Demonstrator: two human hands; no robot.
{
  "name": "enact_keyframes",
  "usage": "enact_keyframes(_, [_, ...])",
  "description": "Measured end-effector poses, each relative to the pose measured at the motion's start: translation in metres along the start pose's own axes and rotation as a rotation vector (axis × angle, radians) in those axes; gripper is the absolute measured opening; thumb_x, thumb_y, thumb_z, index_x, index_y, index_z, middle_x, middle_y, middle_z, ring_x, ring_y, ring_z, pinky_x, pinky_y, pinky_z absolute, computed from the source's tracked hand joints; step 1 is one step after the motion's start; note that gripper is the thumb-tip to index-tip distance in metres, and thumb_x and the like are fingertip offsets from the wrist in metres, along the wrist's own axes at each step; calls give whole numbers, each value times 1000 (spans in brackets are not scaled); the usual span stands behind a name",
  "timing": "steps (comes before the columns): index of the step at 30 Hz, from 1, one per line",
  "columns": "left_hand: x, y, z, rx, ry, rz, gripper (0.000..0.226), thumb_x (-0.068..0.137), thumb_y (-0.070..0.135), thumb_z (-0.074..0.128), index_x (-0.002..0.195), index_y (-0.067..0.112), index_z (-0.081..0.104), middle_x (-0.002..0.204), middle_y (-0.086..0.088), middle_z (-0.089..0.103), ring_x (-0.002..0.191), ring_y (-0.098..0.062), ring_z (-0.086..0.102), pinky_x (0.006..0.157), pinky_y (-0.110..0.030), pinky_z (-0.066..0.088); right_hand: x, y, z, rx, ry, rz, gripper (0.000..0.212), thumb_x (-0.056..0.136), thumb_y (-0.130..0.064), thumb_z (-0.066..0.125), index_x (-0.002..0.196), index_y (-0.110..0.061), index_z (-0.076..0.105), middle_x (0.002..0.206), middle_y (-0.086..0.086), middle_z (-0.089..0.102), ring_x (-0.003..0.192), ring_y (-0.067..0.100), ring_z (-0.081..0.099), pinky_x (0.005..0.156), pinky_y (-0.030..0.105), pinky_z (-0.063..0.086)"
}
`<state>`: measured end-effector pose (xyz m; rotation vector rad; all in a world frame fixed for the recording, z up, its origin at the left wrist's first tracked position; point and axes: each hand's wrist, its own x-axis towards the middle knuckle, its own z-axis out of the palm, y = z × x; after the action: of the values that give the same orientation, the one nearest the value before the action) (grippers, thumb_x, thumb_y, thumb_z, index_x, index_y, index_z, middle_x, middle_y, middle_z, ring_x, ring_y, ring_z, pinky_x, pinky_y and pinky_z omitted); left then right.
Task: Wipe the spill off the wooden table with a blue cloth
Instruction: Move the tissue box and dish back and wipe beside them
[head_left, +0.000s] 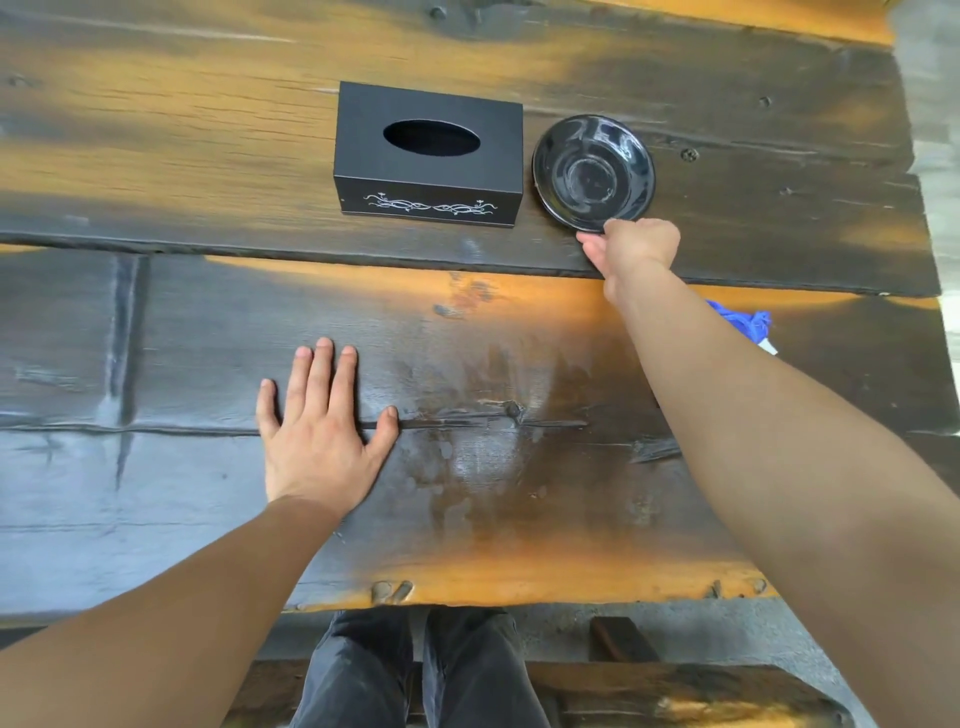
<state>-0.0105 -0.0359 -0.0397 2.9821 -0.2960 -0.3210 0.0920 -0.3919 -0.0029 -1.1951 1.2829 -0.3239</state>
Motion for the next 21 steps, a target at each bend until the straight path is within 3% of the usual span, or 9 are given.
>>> enact_keyframes(5, [0,0,0,-6,-2,-2,78,95,65,32,161,26,17,171,2,13,158,-17,4,125,-54,5,-15,7,-10,-8,-5,-50,14,95,3,54,95,-11,52,91,8,67,70,20,78,70,28,64])
enact_keyframes(9, [0,0,-1,-15,-11,2,78,96,65,31,161,25,16,171,2,11,158,-17,2,126,-54,4,-28,22,-31,-31,-34,-86,17,94,0,56,109,-8,58,92,11,74,73,22,78,64,25,60])
enact_keyframes(13, [0,1,-3,-27,-22,4,78,96,65,30,161,25,15,171,2,10,158,-17,1,126,-55,3,-47,44,-62,-34,-94,-91,14,94,-1,55,100,-13,59,96,18,75,77,28,76,68,29,58])
enact_keyframes(21, [-1,0,-3,-37,-30,4,78,95,65,28,161,25,16,171,1,9,158,-17,0,126,-55,3,-81,88,-121,-150,-152,-83,25,97,-6,57,121,-7,62,84,9,73,81,27,73,73,33,57])
